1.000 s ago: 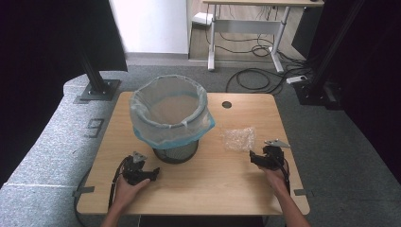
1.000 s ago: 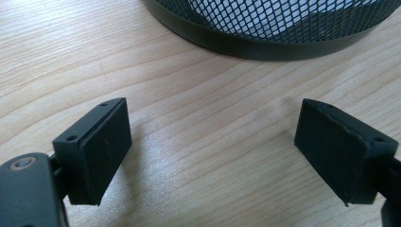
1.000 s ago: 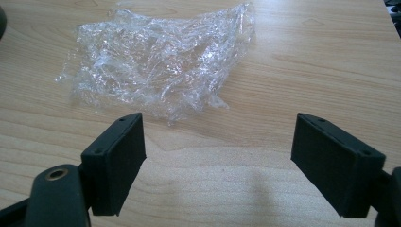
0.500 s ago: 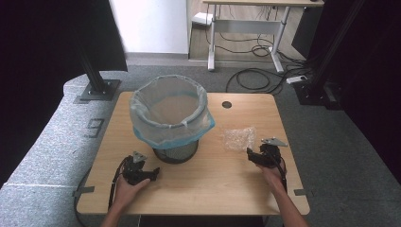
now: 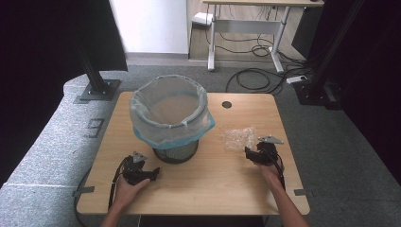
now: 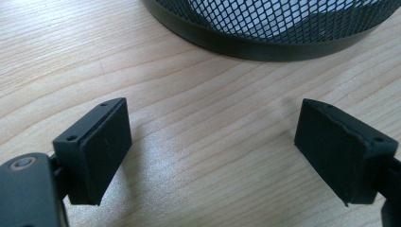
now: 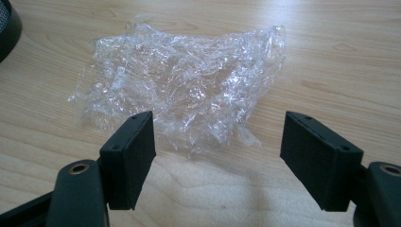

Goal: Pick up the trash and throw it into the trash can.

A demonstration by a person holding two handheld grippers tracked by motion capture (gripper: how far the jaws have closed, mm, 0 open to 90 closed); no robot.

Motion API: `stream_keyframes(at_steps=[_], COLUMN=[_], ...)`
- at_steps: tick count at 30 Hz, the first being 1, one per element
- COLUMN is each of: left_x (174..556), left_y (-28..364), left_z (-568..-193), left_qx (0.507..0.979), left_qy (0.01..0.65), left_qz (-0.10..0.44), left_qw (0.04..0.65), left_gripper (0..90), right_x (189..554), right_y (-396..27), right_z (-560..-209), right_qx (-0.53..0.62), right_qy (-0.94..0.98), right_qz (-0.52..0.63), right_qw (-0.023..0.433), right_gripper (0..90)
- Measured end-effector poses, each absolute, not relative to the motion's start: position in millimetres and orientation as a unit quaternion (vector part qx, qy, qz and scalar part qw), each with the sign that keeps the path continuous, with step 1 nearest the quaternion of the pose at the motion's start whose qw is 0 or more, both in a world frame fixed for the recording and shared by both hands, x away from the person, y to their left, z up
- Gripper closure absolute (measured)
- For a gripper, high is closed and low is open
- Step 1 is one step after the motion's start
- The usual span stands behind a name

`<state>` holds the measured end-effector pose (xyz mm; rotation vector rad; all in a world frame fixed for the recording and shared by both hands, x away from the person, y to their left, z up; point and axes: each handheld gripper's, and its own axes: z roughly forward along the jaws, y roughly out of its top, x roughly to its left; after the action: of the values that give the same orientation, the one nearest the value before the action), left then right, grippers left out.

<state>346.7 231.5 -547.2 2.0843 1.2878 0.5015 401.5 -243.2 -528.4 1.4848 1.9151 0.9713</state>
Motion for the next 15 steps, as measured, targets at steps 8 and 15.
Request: stream_keyframes(at_steps=[8,15], left_x=[346.7,346.7], left_y=[231.6,231.6], left_z=[-547.1,-547.1], left_qx=[0.791,0.791], left_qy=[0.489,0.489], left_qz=[0.190,0.190], left_qw=[0.315,0.314], left_gripper=[11.5,11.5], right_x=[412.9,423.1], right_y=[-235.1,-233.2], right_z=[-529.2,-534.0], right_qx=[0.540,0.543], right_qy=[0.712,0.714], right_qz=[0.364,0.355], right_qw=[0.262,0.262], right_gripper=[29.2,30.6])
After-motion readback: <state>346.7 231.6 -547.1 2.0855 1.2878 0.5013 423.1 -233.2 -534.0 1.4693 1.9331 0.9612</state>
